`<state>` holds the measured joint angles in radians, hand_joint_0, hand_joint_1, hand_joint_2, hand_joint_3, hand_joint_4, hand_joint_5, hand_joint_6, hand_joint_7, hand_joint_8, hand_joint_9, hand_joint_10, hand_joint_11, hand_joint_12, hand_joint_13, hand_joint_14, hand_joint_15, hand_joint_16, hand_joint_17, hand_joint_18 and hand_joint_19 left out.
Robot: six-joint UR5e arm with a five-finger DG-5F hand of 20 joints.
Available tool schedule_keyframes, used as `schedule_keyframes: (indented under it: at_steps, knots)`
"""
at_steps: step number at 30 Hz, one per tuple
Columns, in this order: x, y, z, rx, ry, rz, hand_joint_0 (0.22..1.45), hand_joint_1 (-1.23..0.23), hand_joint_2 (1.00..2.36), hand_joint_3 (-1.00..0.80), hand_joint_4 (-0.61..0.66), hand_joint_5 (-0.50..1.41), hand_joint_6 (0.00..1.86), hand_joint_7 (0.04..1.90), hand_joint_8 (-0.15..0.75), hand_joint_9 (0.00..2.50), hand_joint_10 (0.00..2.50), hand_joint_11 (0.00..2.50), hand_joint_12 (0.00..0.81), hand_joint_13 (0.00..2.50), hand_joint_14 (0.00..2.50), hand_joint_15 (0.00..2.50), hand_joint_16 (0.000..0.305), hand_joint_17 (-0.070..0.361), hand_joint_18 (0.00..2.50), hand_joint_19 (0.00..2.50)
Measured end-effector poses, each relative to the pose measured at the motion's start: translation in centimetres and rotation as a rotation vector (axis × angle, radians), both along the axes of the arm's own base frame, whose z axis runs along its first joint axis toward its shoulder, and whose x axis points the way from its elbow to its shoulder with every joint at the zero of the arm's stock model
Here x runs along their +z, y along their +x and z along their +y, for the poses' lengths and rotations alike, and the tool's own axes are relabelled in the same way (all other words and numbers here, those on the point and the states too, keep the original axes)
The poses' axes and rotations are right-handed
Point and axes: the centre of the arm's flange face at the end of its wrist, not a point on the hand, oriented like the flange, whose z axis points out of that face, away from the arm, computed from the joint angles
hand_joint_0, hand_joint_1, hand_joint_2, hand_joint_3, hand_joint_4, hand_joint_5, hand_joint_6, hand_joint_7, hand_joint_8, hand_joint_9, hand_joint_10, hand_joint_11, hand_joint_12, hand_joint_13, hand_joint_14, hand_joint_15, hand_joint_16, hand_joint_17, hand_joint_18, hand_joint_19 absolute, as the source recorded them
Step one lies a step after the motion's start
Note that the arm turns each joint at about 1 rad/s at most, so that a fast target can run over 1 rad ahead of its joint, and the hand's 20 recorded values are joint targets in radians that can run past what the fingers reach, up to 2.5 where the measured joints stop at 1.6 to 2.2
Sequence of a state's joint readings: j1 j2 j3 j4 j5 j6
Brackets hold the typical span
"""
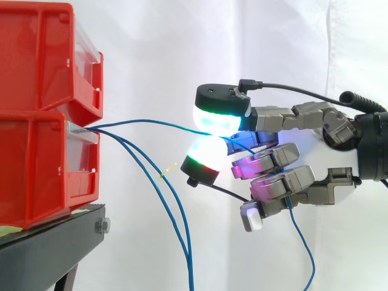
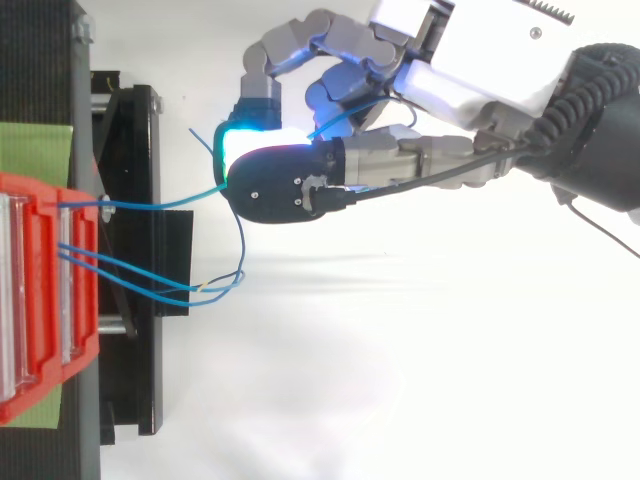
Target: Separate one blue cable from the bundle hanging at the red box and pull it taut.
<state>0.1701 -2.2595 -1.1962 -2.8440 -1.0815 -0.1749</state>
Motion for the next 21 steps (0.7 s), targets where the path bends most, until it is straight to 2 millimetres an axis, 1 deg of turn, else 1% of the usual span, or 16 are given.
schedule_keyframes:
  at_steps: [21]
  knots:
    - [-0.01,-0.01,0.01,0.0,0.0,0.0,0.65,-0.68,1.02,-0.11,0.04,-0.17,0.97,1.15,0.256,0.85,2.14,1.3,0.29,1.24,0.92,1.49,0.048,0.108,0.87,0.98]
